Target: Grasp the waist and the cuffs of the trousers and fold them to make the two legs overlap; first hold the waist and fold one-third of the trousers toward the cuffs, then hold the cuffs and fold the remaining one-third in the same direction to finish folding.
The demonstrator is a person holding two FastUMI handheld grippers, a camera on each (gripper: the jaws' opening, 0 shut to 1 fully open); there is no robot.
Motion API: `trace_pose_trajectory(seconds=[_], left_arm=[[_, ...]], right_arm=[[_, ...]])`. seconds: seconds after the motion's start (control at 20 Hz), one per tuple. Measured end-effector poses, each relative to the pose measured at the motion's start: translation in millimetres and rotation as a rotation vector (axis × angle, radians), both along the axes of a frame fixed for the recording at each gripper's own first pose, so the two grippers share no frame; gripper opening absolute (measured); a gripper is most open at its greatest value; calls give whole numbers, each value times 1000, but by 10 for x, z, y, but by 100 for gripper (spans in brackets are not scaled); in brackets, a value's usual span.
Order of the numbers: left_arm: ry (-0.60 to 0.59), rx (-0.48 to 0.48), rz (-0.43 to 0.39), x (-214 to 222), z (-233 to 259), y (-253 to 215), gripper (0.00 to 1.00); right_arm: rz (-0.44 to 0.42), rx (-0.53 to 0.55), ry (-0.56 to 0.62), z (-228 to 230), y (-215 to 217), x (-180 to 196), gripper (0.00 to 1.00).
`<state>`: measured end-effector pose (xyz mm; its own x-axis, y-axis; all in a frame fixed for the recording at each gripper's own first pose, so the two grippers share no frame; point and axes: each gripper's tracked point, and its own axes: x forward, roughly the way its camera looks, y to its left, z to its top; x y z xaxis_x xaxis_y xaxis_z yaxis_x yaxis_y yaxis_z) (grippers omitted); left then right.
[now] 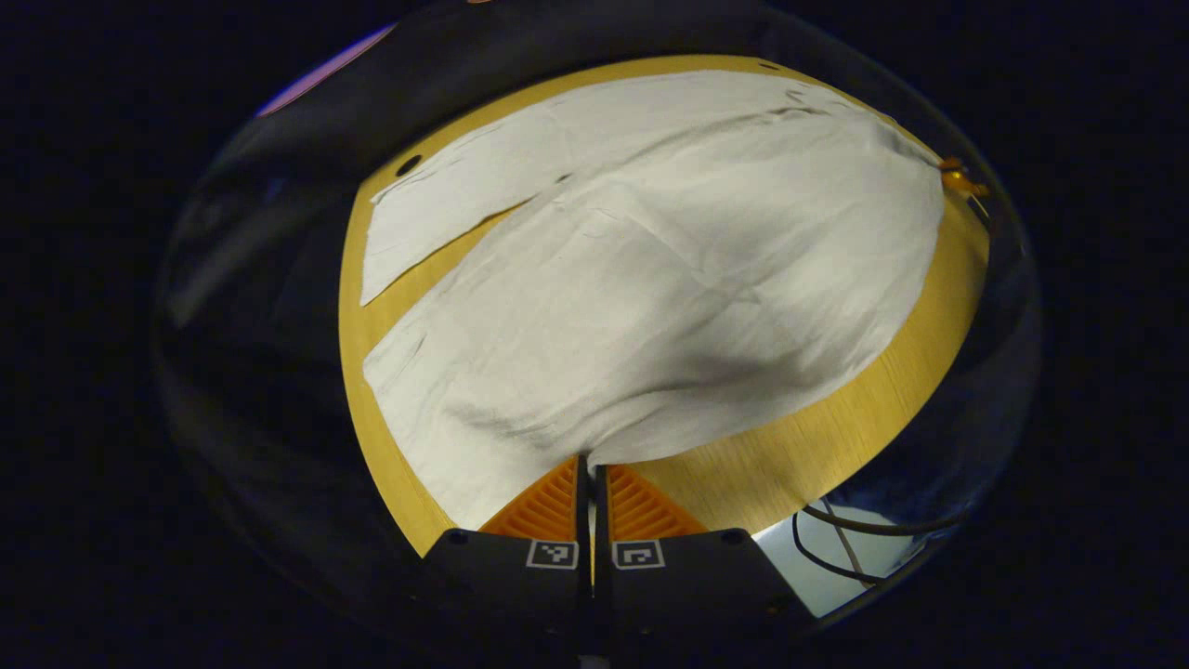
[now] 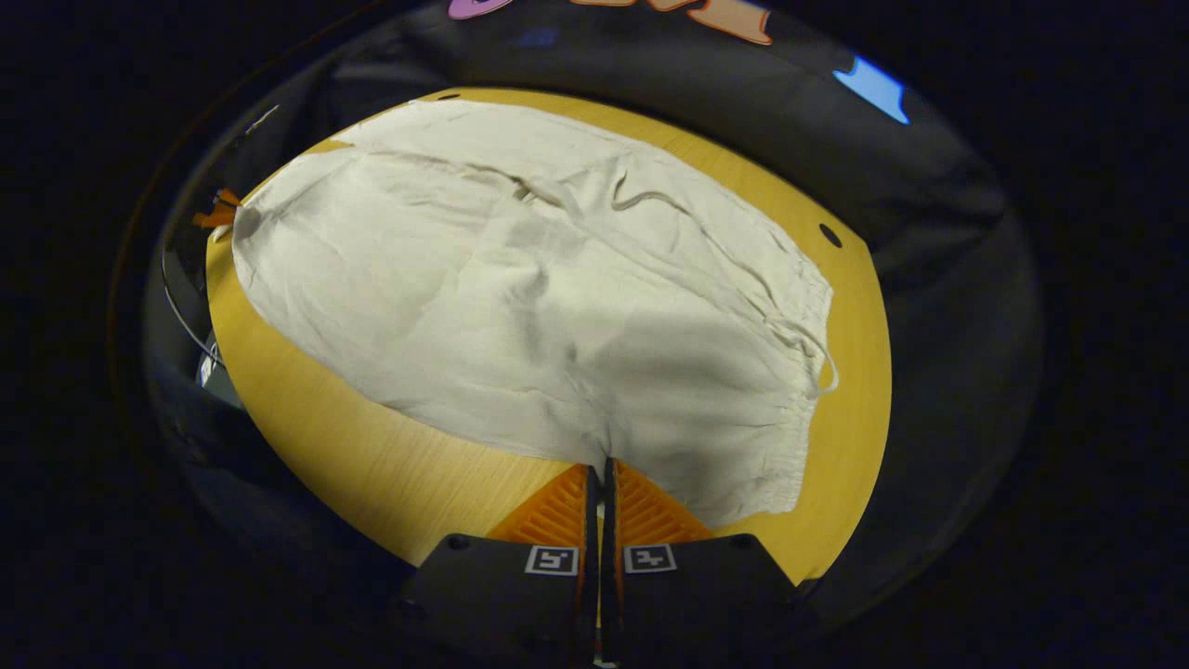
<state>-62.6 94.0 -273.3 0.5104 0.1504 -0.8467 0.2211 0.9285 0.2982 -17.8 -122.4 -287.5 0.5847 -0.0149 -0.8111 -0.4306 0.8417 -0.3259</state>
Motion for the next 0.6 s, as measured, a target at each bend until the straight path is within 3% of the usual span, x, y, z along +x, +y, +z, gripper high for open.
trace_pose_trajectory(seconds=[0.35,0.55,0.6], left_arm=[[-321,-22,185,1155,811,222,0],[-423,-9,201,2032,1274,221,0],[-447,6,192,1801,1428,248,0]], right_arm=[[-167,188,-240,745,298,655,4],[-232,291,-354,1122,460,1169,4],[-243,308,-373,1182,477,1304,4]])
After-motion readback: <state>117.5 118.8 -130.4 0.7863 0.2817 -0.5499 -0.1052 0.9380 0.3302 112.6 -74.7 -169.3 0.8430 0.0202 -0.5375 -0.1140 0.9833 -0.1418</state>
